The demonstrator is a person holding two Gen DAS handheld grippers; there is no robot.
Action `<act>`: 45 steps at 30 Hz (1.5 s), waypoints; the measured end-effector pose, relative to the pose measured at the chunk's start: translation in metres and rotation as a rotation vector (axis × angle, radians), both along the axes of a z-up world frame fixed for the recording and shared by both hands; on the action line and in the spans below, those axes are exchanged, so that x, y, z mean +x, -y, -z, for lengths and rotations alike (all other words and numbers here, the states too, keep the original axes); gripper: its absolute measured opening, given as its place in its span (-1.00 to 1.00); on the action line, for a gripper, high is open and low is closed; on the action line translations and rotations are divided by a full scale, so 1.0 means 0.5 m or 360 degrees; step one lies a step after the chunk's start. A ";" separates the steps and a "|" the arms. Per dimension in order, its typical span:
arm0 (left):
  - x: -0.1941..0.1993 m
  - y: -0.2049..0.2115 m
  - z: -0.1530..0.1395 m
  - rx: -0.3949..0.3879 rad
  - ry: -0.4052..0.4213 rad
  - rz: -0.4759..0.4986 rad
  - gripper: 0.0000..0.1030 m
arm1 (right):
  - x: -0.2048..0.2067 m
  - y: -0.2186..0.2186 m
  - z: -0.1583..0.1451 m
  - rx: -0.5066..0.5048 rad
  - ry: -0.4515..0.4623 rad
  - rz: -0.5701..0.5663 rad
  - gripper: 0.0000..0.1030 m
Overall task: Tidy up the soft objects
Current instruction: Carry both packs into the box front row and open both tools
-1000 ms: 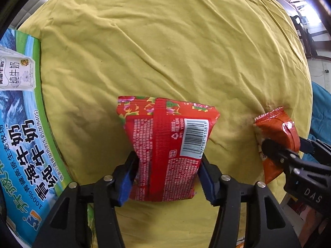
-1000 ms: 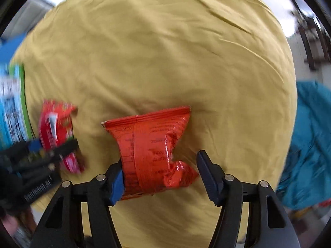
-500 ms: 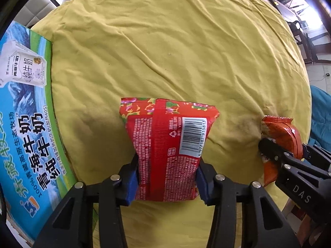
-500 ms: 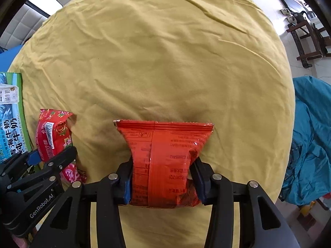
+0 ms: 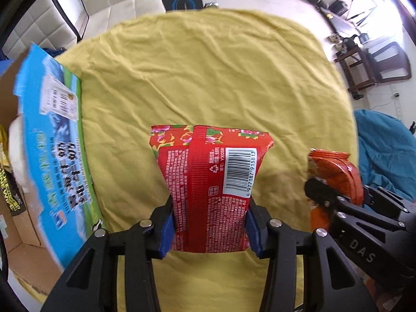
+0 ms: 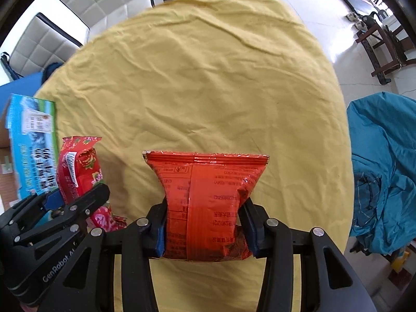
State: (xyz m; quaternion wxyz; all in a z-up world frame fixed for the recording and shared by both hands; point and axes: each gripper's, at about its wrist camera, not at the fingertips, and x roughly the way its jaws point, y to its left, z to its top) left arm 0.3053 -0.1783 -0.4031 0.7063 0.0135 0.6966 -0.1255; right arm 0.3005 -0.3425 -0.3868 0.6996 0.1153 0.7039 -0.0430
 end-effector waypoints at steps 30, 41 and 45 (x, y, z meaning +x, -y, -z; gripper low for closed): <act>-0.140 -0.365 -0.369 -0.0028 0.0633 -0.0226 -0.18 | -0.131 -0.320 -0.373 0.0050 0.0563 -0.0224 -0.07; -0.144 -0.538 -0.357 0.0035 0.0613 -0.0377 -0.18 | -0.106 -0.518 -0.377 0.0096 0.0579 -0.0434 -0.07; -0.130 -0.589 -0.332 0.0066 0.0585 -0.0418 -0.18 | -0.085 -0.591 -0.347 0.0111 0.0540 -0.0500 -0.07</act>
